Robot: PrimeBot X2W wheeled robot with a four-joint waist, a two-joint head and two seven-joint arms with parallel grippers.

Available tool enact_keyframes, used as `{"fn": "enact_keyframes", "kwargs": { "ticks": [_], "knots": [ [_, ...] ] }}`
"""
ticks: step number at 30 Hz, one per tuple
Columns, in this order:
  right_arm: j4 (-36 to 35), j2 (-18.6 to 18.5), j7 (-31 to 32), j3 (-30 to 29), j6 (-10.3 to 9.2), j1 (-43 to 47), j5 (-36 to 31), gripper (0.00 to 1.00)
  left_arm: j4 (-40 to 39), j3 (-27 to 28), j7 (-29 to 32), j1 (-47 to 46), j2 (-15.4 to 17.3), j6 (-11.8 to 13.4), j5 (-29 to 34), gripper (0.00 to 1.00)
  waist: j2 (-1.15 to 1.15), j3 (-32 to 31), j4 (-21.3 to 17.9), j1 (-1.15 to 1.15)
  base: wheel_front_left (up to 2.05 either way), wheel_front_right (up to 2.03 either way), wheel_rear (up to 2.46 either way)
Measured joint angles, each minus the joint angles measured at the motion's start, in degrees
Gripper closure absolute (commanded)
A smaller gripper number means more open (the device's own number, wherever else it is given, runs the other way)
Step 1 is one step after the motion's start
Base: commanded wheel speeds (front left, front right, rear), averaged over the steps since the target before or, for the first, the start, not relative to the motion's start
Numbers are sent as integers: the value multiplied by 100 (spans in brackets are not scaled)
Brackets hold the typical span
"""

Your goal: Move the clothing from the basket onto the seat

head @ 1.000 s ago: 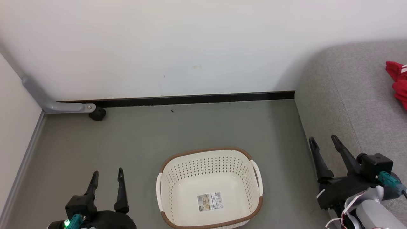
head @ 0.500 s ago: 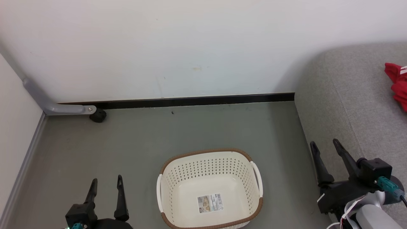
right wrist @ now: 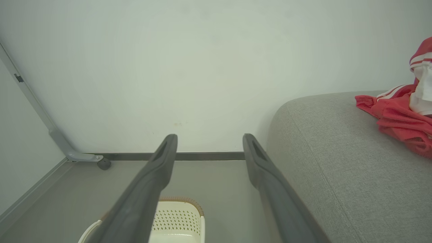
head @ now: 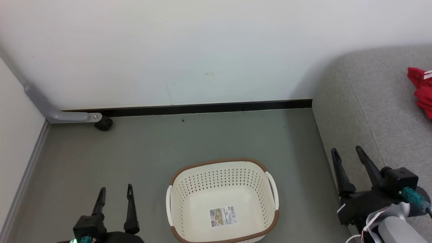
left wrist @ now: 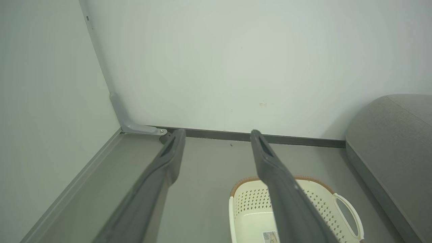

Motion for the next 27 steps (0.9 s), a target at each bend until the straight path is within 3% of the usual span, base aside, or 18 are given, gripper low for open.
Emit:
{"fn": "enact_keyframes", "kwargs": {
  "ticks": [2,3,15,27],
  "knots": [
    [-21,10,0,-15,0,1,-1,0,-19,-4,0,0,-19,-9,22,0,0,-4,-1,0,0,0,0],
    [-29,16,1,-29,0,2,-1,100,-21,-8,0,1,-22,-53,35,100,0,-7,-1,0,0,0,0],
    [321,254,102,-42,33,442,194,100,357,12,103,247,-113,-100,-136,100,0,-11,-11,0,0,0,0],
    [283,407,396,-450,165,442,1007,100,349,191,417,229,-151,-253,-1168,100,0,-18,-35,0,0,0,0]
  ]
}}
